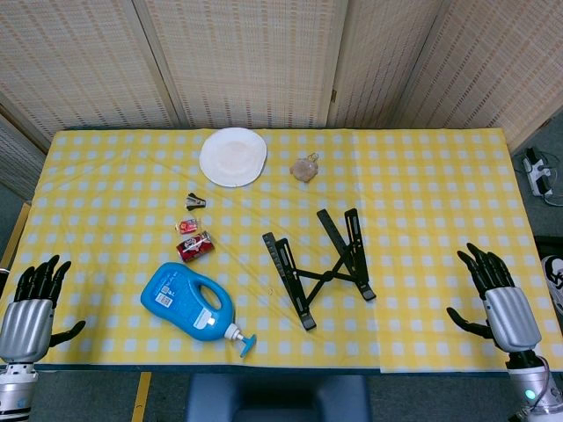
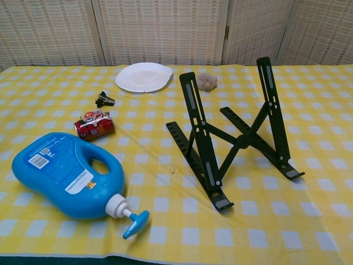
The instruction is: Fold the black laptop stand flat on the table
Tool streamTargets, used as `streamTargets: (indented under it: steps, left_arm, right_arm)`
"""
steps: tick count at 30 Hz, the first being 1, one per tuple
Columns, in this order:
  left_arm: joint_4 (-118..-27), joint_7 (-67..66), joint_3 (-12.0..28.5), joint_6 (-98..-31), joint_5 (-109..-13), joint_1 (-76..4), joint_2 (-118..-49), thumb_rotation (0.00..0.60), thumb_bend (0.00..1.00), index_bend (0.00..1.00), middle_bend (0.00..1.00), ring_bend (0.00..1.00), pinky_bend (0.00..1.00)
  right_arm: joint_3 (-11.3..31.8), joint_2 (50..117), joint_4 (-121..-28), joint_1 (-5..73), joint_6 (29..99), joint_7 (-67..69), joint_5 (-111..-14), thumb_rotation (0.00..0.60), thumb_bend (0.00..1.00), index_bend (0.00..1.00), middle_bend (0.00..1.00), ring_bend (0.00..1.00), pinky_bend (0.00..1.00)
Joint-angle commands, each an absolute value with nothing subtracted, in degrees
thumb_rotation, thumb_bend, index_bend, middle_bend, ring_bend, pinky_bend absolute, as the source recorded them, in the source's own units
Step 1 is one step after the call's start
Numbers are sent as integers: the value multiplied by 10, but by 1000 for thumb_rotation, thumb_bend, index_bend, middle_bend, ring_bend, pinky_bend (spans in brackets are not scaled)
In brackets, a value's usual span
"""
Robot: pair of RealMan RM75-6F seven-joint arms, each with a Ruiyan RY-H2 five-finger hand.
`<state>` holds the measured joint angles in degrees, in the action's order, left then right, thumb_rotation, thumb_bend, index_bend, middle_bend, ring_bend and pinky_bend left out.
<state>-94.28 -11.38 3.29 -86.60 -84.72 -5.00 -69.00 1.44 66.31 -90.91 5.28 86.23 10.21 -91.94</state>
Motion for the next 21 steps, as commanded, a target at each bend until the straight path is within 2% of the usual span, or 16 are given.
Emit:
streamTargets:
  steps: [1,21]
  left_arm:
    - [-942,-114,33,-866,-847,-51,-691,600,148,56,18,33,0]
    - [-949,-106,23,-876,-881,-51,-684,600,150,56,18,33,0]
  right_arm:
    - [15,664,-908,53,864,102,-919,600,274,0,0,14,0]
    - [0,657,-895,42,878,124,-938,600,274,0,0,13,0]
